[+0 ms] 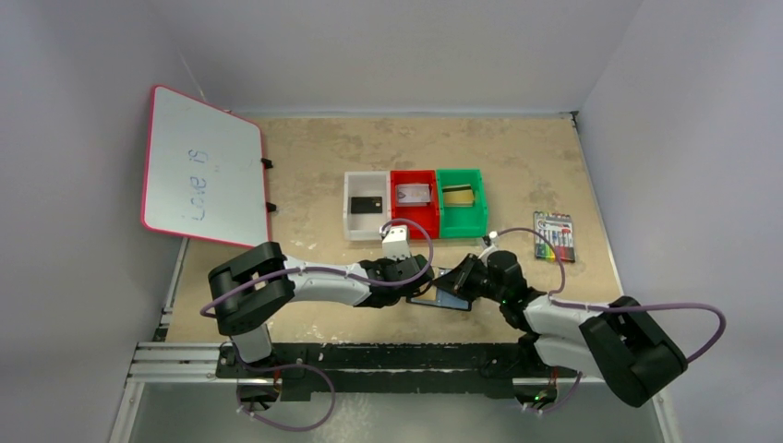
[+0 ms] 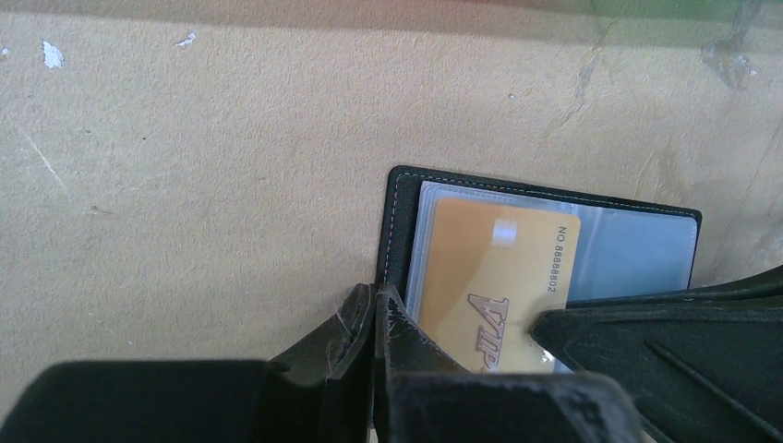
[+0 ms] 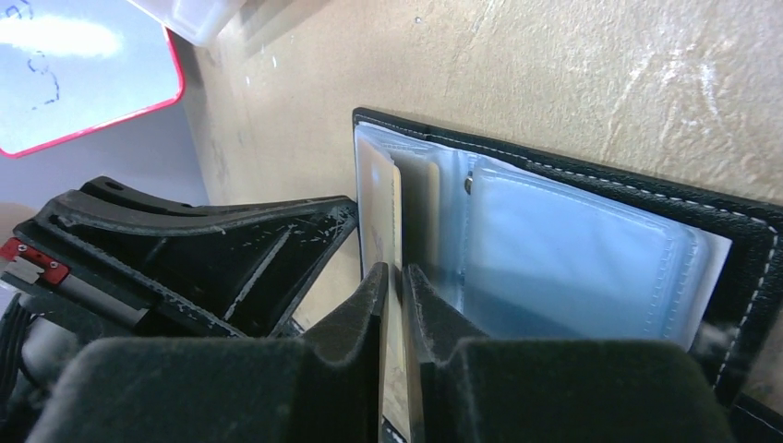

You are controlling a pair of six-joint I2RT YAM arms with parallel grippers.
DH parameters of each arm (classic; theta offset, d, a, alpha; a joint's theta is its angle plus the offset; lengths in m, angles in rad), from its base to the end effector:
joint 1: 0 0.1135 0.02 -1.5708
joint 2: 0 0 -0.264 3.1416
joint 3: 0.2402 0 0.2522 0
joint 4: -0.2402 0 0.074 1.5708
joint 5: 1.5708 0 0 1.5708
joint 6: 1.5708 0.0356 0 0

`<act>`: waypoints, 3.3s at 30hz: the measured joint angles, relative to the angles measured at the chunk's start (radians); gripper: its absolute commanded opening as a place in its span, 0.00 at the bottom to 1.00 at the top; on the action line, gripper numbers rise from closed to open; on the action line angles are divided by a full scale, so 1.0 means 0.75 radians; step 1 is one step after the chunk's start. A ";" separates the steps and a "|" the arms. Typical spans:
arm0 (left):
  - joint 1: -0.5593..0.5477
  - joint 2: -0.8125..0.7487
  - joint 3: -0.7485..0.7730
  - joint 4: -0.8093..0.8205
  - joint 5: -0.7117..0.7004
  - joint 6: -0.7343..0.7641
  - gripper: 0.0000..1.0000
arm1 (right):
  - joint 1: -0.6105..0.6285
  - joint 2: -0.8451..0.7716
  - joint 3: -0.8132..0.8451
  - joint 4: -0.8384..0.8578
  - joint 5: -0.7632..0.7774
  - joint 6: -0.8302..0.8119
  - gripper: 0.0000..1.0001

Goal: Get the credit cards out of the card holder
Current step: Remove the credit card from the card holder, then place the credit card in the storage box.

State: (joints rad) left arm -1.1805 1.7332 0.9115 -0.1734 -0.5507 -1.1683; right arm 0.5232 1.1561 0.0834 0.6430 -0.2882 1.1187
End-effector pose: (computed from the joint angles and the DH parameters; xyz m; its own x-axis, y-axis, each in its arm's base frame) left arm 0.1429 -0.2983 0.1480 -0.7504 -0.2368 -0.6171 -0.0274 0.9439 -0.3290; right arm 0.1523 0.0995 0.1235 -0.7899 0.5400 -0.2906 0.0176 0.4936 0.8695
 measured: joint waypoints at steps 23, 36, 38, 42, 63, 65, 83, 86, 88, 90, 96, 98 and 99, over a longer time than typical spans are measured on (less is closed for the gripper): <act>0.003 -0.017 -0.018 -0.007 -0.005 -0.011 0.00 | -0.001 -0.382 0.038 -0.457 0.098 -0.064 0.00; 0.005 -0.061 -0.054 -0.036 -0.019 -0.032 0.00 | -0.001 -0.532 0.139 -0.768 0.218 -0.114 0.00; 0.008 -0.063 -0.058 -0.042 -0.025 -0.033 0.00 | -0.001 -0.572 0.173 -0.837 0.255 -0.126 0.00; 0.011 -0.067 -0.062 -0.049 -0.034 -0.033 0.00 | -0.001 -0.627 0.234 -0.955 0.319 -0.157 0.00; 0.012 -0.126 -0.111 -0.058 -0.039 -0.022 0.00 | -0.004 -0.300 0.514 -0.405 0.749 -1.541 0.00; 0.012 -0.142 -0.121 -0.058 -0.039 -0.022 0.00 | -0.004 -0.168 0.551 -0.366 0.746 -1.706 0.00; 0.019 -0.522 -0.237 -0.131 -0.105 0.013 0.13 | -0.240 0.116 0.643 -0.187 0.271 -2.541 0.00; 0.030 -0.573 -0.249 -0.164 -0.123 0.014 0.13 | -0.255 0.186 0.716 -0.223 0.181 -2.619 0.00; 0.037 -0.607 -0.256 -0.187 -0.130 0.014 0.13 | -0.263 0.217 0.739 -0.241 0.165 -2.645 0.00; 0.043 -0.647 -0.267 -0.202 -0.142 0.014 0.13 | -0.271 0.264 0.770 -0.270 0.145 -2.676 0.00; 0.057 -0.730 -0.297 -0.245 -0.166 0.013 0.13 | -0.287 0.380 0.826 -0.361 0.105 -2.750 0.00; 0.062 -0.751 -0.307 -0.259 -0.173 0.014 0.13 | -0.290 0.437 0.863 -0.393 0.100 -2.771 0.00; 0.063 -0.762 -0.311 -0.267 -0.176 0.014 0.13 | -0.292 0.463 0.878 -0.402 0.100 -2.778 0.00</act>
State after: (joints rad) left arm -1.1332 1.1614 0.6781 -0.3733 -0.6827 -1.1580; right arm 0.3038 1.5032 0.7422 0.3416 -0.2134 -0.9649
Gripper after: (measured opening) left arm 0.133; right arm 0.005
